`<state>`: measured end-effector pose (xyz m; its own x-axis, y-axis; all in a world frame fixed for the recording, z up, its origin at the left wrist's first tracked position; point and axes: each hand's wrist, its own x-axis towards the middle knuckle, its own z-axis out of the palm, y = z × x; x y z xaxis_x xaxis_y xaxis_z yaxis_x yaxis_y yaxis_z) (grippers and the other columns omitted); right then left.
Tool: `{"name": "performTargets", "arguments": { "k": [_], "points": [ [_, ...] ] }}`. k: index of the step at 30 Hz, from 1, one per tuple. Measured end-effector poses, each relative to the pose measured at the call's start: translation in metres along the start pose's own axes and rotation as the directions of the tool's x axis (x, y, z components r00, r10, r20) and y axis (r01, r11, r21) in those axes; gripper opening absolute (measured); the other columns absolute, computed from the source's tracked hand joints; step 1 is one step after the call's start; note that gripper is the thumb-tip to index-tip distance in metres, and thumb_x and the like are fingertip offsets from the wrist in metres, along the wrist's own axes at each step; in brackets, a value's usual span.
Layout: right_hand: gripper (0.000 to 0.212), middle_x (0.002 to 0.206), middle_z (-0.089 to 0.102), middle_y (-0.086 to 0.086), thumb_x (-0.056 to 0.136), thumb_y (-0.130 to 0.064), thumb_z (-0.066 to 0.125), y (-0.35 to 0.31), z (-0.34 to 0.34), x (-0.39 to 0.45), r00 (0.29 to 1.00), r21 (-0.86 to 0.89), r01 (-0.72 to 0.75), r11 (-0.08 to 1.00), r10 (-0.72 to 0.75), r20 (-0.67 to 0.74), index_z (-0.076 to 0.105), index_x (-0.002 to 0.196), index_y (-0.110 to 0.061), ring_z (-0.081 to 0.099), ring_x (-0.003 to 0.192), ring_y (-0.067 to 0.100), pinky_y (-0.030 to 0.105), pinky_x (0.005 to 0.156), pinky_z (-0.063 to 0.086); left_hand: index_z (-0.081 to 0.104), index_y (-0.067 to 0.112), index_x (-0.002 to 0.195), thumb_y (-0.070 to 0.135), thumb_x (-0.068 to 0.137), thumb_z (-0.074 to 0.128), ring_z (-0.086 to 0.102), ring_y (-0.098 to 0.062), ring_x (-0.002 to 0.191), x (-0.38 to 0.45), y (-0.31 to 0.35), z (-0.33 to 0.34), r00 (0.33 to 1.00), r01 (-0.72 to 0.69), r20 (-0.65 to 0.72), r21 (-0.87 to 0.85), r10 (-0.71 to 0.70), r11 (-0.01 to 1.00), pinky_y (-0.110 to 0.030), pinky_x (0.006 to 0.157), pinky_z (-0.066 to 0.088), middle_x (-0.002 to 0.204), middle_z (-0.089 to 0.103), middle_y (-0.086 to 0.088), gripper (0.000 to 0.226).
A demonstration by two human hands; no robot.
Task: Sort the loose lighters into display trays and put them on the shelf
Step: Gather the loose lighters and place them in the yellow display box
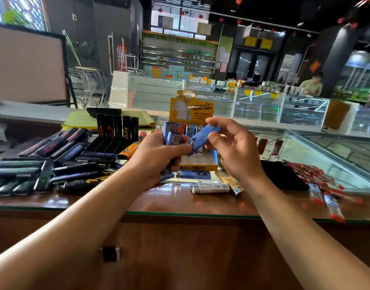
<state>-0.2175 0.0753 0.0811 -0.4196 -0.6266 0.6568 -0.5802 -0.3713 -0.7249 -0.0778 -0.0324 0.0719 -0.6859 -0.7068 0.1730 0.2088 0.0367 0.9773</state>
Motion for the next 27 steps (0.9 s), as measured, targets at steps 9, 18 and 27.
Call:
{"name": "performTargets", "arguments": {
  "k": [9, 18, 27],
  "points": [
    [0.018, 0.097, 0.073, 0.009, 0.090, -0.002, 0.066, 0.015, 0.016, 0.017, 0.984, 0.156, -0.045, 0.987, 0.071, -0.163, 0.060, 0.099, -0.015, 0.073, 0.087, 0.019, 0.033, 0.070, 0.060, 0.064, 0.011, 0.081, 0.002, 0.085, 0.072, 0.050, -0.014, 0.047, 0.014, -0.015, 0.010, 0.983, -0.129, -0.116, 0.104, 0.141, 0.986, -0.028, 0.045, 0.046, 0.057, 0.059, -0.003, 0.013],
    [0.028, 0.099, 0.071, -0.001, 0.087, -0.003, 0.068, 0.034, 0.008, 0.044, 0.988, -0.066, -0.062, 0.996, 0.052, -0.146, 0.062, 0.100, -0.028, 0.069, 0.089, 0.011, 0.032, 0.077, 0.059, 0.054, 0.000, 0.099, -0.017, 0.082, 0.051, 0.049, -0.019, 0.050, 0.046, 0.003, -0.013, 0.991, 0.062, -0.105, -0.219, -0.086, 0.974, -0.025, 0.043, 0.040, 0.084, 0.060, -0.020, 0.024],
    [0.024, 0.087, 0.063, -0.014, 0.084, -0.010, 0.071, 0.054, 0.016, 0.061, 0.997, -0.458, 0.042, 0.888, -0.009, 0.075, 0.067, 0.100, -0.028, 0.061, 0.070, 0.001, 0.004, 0.058, 0.041, 0.064, 0.013, 0.101, 0.003, 0.094, 0.061, 0.067, -0.015, 0.068, 0.065, 0.005, -0.019, 0.999, -0.022, -0.025, -0.052, 0.020, 0.998, -0.028, 0.054, 0.056, 0.081, 0.070, -0.006, 0.012]
  ]
}}
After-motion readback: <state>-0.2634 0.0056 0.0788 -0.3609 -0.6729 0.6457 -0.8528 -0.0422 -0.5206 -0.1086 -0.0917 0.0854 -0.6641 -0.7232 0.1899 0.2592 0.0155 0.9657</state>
